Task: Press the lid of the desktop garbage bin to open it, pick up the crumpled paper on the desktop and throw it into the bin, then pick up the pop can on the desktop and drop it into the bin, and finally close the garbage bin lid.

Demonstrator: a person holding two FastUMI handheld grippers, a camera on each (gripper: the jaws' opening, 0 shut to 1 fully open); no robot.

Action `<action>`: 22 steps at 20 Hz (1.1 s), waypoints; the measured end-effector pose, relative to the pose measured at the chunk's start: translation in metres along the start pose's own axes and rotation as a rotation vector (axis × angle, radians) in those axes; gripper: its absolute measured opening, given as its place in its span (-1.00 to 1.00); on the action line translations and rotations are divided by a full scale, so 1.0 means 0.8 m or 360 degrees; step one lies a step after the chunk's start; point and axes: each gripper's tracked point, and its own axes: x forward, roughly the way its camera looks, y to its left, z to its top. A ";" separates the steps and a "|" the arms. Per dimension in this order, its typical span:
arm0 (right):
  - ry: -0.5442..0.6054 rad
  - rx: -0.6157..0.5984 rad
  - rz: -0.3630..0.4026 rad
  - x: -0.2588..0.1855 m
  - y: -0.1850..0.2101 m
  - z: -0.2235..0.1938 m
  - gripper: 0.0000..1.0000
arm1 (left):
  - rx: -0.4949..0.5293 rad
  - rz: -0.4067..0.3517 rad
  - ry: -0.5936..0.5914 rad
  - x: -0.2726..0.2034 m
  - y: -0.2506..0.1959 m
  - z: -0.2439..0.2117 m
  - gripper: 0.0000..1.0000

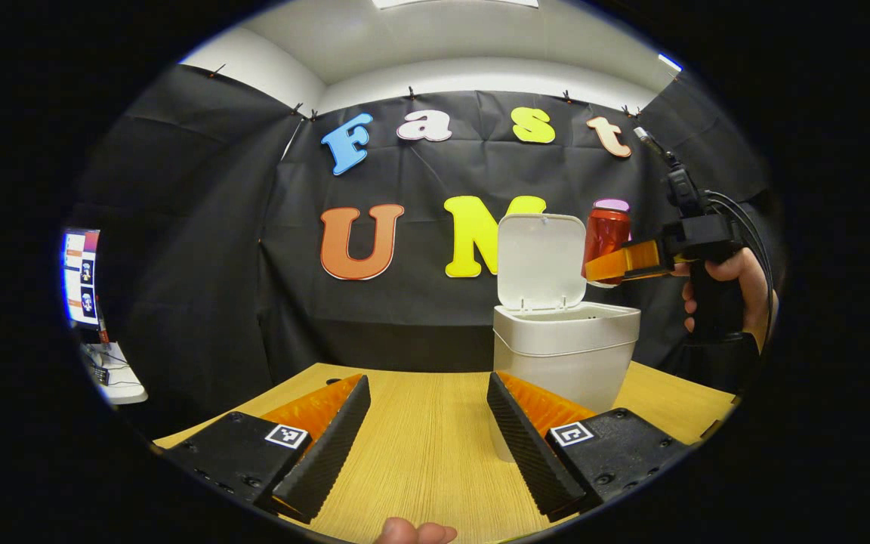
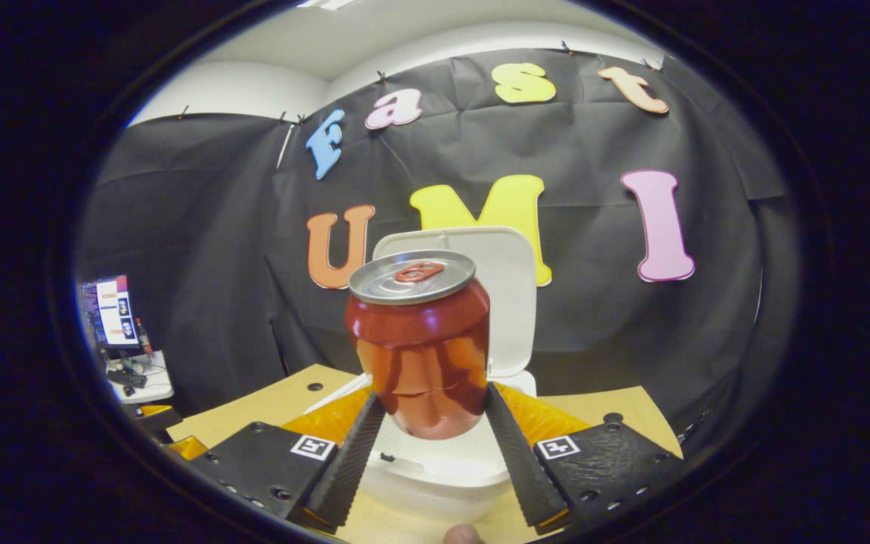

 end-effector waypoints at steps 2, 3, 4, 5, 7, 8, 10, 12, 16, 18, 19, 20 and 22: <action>0.0036 0.0026 -0.0014 0.015 -0.004 -0.004 0.62 | 0.0015 -0.0002 -0.0002 0.000 -0.001 0.000 1.00; 0.0053 0.0035 -0.0022 0.021 -0.005 -0.007 0.62 | 0.0024 -0.0002 -0.0005 -0.001 -0.002 0.000 1.00; 0.0069 0.0037 -0.0031 0.025 -0.007 -0.010 0.63 | 0.0032 -0.0006 -0.0005 -0.001 -0.003 0.000 1.00; 0.0086 0.0036 -0.0042 0.032 -0.010 -0.013 0.62 | 0.0038 -0.0009 -0.0007 -0.002 -0.004 0.000 1.00; 0.0124 0.0049 -0.0047 0.039 -0.012 -0.020 0.62 | 0.0036 -0.0012 -0.0008 -0.001 -0.004 0.000 1.00; 0.0140 0.0052 -0.0048 0.041 -0.011 -0.023 0.63 | 0.0029 -0.0013 -0.0007 -0.001 -0.003 -0.001 1.00; 0.0145 0.0048 -0.0064 0.045 -0.013 -0.023 0.63 | 0.0017 -0.0012 -0.0009 -0.002 -0.001 -0.001 1.00; 0.0148 0.0031 -0.0080 0.045 -0.014 -0.022 0.63 | 0.0009 -0.0008 -0.0002 0.000 0.002 -0.004 1.00; 0.0151 0.0030 -0.0081 0.044 -0.012 -0.022 0.70 | -0.0018 0.0008 0.0004 -0.002 0.006 -0.008 1.00; 0.0130 0.0060 -0.0084 0.039 -0.011 -0.018 0.83 | -0.0023 0.0014 -0.0001 -0.004 0.005 -0.009 1.00; 0.0113 0.0055 -0.0093 0.036 -0.012 -0.015 0.84 | -0.0025 0.0016 0.0002 -0.004 0.006 -0.011 1.00; 0.0094 0.0053 -0.0102 0.032 -0.012 -0.010 0.87 | -0.0029 0.0012 0.0001 -0.006 0.004 -0.012 1.00; 0.0043 0.0070 -0.0103 0.022 -0.009 0.002 0.87 | -0.0039 0.0006 0.0005 -0.006 0.004 -0.014 1.00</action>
